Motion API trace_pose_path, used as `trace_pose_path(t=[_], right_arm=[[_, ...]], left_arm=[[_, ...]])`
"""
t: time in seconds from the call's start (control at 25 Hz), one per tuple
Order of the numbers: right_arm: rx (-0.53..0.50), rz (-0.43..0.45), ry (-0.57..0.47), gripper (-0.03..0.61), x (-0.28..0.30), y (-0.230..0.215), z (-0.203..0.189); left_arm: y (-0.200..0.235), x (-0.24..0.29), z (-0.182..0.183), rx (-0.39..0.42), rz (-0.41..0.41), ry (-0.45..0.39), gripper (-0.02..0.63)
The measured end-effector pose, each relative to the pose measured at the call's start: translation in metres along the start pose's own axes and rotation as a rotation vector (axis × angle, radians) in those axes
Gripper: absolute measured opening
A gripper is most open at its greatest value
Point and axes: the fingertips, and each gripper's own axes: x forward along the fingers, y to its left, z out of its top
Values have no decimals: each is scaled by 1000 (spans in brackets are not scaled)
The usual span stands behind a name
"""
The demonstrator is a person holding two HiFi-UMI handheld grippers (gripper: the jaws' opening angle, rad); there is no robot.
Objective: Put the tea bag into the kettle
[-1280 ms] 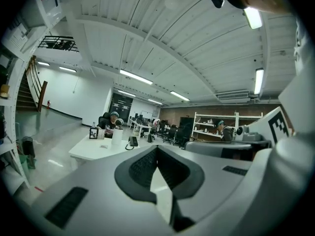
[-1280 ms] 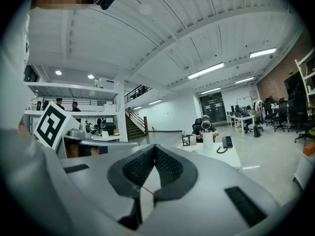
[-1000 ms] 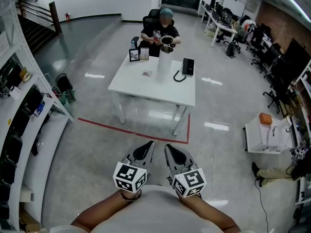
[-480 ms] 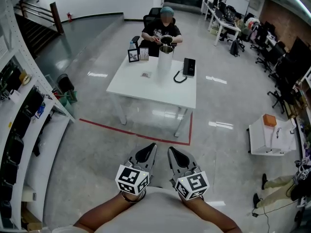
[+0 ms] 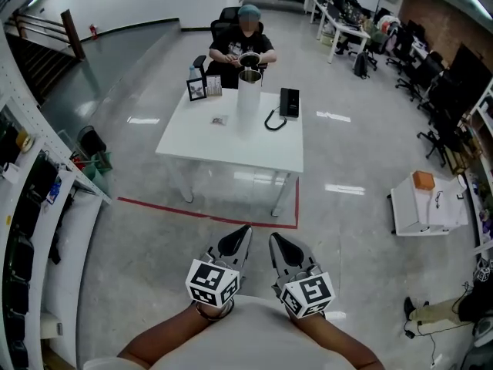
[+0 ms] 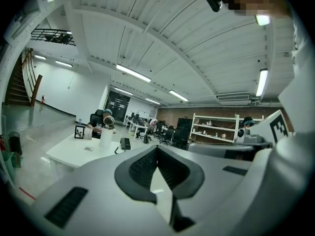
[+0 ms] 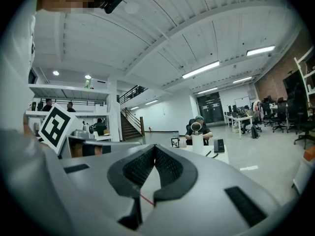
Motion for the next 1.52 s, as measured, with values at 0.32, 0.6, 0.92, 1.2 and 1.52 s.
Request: trace_pose_path(t=[0.32,0.6,0.92,1.2,1.52], right_arm=[[8,-19,-2,11,58,-26,5],[20,-24,-1,12,135,-38,16],[46,-21,8,11,232,-34,31],[51,1,1,11,302,-11,37],[58,19,17,12,333,1,34]], left_arm=[[45,43,9,4,-29,10,9],[108,76,27,11,-44,7,9],[196,102,55,10,-57,31,9],[264,102,76,26,-55,24,8],[298,97,80,15,-35,24,8]])
